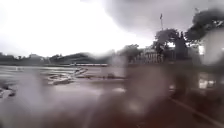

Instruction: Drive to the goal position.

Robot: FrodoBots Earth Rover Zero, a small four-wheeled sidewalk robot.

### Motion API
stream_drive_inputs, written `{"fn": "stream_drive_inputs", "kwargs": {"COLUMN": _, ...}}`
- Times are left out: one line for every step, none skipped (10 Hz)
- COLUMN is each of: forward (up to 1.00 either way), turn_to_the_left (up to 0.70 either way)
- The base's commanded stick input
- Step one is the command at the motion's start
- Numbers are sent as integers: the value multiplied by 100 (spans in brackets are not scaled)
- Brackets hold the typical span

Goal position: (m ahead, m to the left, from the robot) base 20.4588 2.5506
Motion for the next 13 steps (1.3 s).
{"fn": "stream_drive_inputs", "kwargs": {"forward": 45, "turn_to_the_left": 0}}
{"fn": "stream_drive_inputs", "kwargs": {"forward": 45, "turn_to_the_left": 0}}
{"fn": "stream_drive_inputs", "kwargs": {"forward": 45, "turn_to_the_left": 0}}
{"fn": "stream_drive_inputs", "kwargs": {"forward": 45, "turn_to_the_left": 0}}
{"fn": "stream_drive_inputs", "kwargs": {"forward": 45, "turn_to_the_left": 0}}
{"fn": "stream_drive_inputs", "kwargs": {"forward": 45, "turn_to_the_left": 0}}
{"fn": "stream_drive_inputs", "kwargs": {"forward": 45, "turn_to_the_left": 0}}
{"fn": "stream_drive_inputs", "kwargs": {"forward": 45, "turn_to_the_left": 0}}
{"fn": "stream_drive_inputs", "kwargs": {"forward": 45, "turn_to_the_left": 0}}
{"fn": "stream_drive_inputs", "kwargs": {"forward": 45, "turn_to_the_left": 0}}
{"fn": "stream_drive_inputs", "kwargs": {"forward": 45, "turn_to_the_left": 0}}
{"fn": "stream_drive_inputs", "kwargs": {"forward": 45, "turn_to_the_left": 0}}
{"fn": "stream_drive_inputs", "kwargs": {"forward": 45, "turn_to_the_left": 0}}
